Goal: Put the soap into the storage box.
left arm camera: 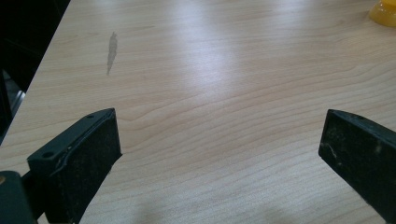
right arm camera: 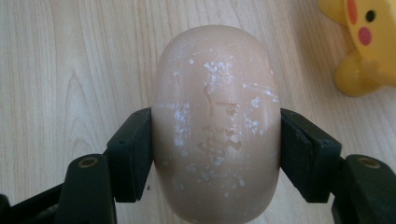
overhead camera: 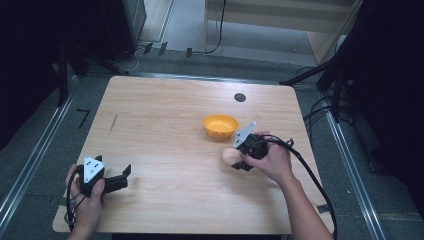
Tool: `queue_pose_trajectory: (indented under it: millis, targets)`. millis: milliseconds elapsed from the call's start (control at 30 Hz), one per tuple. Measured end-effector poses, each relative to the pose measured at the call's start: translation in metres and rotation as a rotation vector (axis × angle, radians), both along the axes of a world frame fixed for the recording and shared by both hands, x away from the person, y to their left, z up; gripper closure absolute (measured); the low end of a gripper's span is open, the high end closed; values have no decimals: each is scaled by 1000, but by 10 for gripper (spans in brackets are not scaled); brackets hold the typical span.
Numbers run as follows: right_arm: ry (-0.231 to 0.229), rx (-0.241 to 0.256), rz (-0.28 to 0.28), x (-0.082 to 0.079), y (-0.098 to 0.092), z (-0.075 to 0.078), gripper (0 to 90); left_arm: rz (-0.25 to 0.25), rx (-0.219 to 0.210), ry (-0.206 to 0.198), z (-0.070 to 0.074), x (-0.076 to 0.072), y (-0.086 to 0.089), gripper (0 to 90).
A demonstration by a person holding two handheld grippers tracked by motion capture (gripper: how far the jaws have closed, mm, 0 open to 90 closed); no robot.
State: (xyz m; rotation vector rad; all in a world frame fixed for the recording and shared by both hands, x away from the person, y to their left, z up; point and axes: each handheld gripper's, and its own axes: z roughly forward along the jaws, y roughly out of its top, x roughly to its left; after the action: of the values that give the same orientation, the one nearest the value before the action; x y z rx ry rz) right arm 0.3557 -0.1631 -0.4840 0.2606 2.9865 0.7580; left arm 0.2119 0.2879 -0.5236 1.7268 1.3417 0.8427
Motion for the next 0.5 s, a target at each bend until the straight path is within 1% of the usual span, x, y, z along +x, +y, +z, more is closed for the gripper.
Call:
queue_pose_trajectory:
  millis: [100, 167, 200, 233, 300, 400, 433, 500]
  targets:
    - [3, 4, 2, 3, 1, 3, 335, 0, -1, 0, 0, 0, 0, 0]
    - [-1, -5, 0, 9, 2, 7, 334, 0, -4, -1, 0, 0, 0, 0]
    - [-1, -5, 0, 9, 2, 7, 334, 0, -4, -1, 0, 0, 0, 0]
    - [2, 6, 1, 12, 3, 10, 334, 0, -5, -1, 0, 0, 0, 0]
    - [-2, 12, 1, 15, 4, 13, 335, -2, -5, 0, 0, 0, 0, 0]
    - [-12, 2, 2, 22, 5, 18, 334, -1, -6, -1, 0, 0, 0, 0]
    - [-12, 2, 2, 22, 5, 18, 334, -1, -5, 1, 0, 0, 0, 0]
    - [-10, -1, -2, 29, 5, 22, 335, -2, -7, 1, 0, 0, 1, 0]
